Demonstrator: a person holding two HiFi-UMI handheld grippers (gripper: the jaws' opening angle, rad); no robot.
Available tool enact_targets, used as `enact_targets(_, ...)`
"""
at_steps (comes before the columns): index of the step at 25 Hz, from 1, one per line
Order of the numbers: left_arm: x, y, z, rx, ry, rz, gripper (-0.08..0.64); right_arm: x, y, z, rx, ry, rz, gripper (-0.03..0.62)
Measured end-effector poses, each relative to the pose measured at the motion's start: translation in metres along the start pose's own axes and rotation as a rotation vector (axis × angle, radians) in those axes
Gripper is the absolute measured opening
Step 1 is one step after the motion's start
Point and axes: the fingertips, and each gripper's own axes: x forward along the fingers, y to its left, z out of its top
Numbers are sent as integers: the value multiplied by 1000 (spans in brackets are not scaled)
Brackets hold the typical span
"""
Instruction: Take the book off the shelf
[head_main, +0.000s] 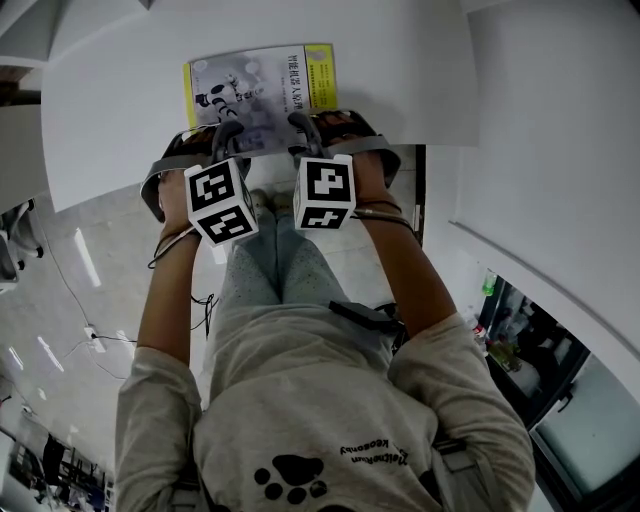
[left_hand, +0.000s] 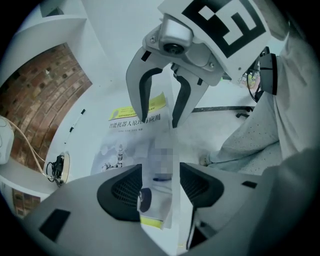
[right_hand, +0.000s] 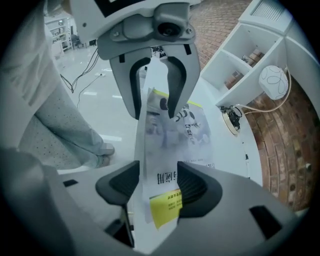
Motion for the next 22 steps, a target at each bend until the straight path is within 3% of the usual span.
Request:
enact_targets(6, -20, 9, 13, -126, -121, 84, 227, -20, -4, 19, 149, -122, -10, 245)
enact_targets(9, -32, 18, 19, -259, -207, 127, 216, -29, -13, 24, 236, -167, -39, 238)
enact_targets(12, -44, 25, 20, -384, -277, 163, 171, -40, -23, 28, 313, -202, -77, 201)
enact_targets(15, -53, 30, 18, -458, -305, 199, 98, -51, -31, 33, 370, -225, -101, 173)
enact_targets(22, -76, 29, 21, -591, -372, 227, 17, -83, -42, 39, 535, -306, -159, 87)
